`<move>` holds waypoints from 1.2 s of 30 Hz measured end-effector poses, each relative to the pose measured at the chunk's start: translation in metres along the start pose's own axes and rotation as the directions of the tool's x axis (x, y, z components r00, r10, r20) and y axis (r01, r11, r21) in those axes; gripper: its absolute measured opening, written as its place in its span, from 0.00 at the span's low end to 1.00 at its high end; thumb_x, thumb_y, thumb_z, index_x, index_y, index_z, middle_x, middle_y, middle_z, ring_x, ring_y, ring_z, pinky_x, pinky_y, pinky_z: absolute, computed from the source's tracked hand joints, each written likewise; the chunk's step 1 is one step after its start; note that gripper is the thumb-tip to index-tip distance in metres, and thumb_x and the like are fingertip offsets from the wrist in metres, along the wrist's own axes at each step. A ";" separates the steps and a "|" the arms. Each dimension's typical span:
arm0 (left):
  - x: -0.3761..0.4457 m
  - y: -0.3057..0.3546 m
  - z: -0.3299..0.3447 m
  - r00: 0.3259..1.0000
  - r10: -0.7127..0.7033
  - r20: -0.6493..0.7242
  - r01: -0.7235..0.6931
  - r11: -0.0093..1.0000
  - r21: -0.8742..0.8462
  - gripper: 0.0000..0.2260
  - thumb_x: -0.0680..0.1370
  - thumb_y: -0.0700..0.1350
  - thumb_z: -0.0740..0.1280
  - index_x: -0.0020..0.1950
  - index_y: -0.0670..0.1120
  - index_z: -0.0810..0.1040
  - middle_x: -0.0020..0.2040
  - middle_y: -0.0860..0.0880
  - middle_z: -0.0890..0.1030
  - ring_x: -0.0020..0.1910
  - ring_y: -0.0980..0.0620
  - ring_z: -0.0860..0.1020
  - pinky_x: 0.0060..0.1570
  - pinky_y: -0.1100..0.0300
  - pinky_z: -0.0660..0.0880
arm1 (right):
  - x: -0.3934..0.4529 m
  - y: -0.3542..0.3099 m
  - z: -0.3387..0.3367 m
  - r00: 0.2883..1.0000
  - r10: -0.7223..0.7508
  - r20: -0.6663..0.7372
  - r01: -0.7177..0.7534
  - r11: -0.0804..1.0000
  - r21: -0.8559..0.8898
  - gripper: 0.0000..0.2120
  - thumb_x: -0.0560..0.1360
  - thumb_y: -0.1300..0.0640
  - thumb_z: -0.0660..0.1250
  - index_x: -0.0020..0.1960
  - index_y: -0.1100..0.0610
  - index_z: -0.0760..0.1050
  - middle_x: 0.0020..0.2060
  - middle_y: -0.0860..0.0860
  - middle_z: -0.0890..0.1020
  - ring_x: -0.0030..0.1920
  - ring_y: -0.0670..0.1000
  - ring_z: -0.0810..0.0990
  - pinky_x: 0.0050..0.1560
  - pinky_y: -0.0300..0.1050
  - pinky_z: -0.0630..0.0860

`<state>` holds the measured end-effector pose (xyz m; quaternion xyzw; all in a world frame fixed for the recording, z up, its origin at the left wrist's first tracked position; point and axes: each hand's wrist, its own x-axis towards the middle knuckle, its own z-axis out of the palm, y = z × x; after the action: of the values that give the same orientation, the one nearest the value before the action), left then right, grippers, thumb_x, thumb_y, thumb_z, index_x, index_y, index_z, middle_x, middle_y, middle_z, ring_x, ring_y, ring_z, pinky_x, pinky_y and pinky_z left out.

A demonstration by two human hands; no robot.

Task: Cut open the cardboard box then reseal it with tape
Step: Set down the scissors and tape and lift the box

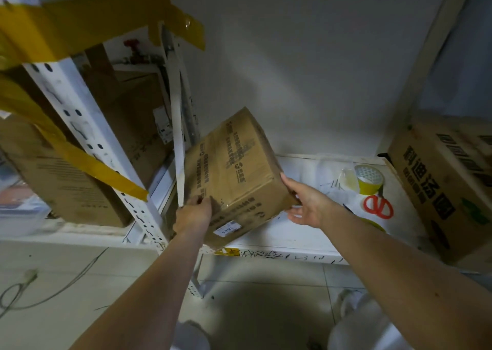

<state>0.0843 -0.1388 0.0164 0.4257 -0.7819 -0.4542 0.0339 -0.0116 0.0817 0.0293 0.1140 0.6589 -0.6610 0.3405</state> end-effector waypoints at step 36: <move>-0.010 0.052 -0.044 0.990 0.022 -0.136 -0.042 0.988 -0.147 0.32 0.72 0.70 0.54 0.69 0.52 0.70 0.64 0.43 0.74 0.62 0.38 0.72 0.63 0.44 0.70 | 0.002 0.021 0.045 0.974 -0.084 -0.208 -0.005 0.918 -0.396 0.28 0.75 0.41 0.66 0.65 0.60 0.68 0.61 0.56 0.76 0.56 0.56 0.75 0.57 0.48 0.72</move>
<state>0.0771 -0.1503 0.0843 0.4389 -0.7485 -0.4810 0.1255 0.0132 0.0403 0.0158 0.1026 0.8142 -0.5049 0.2677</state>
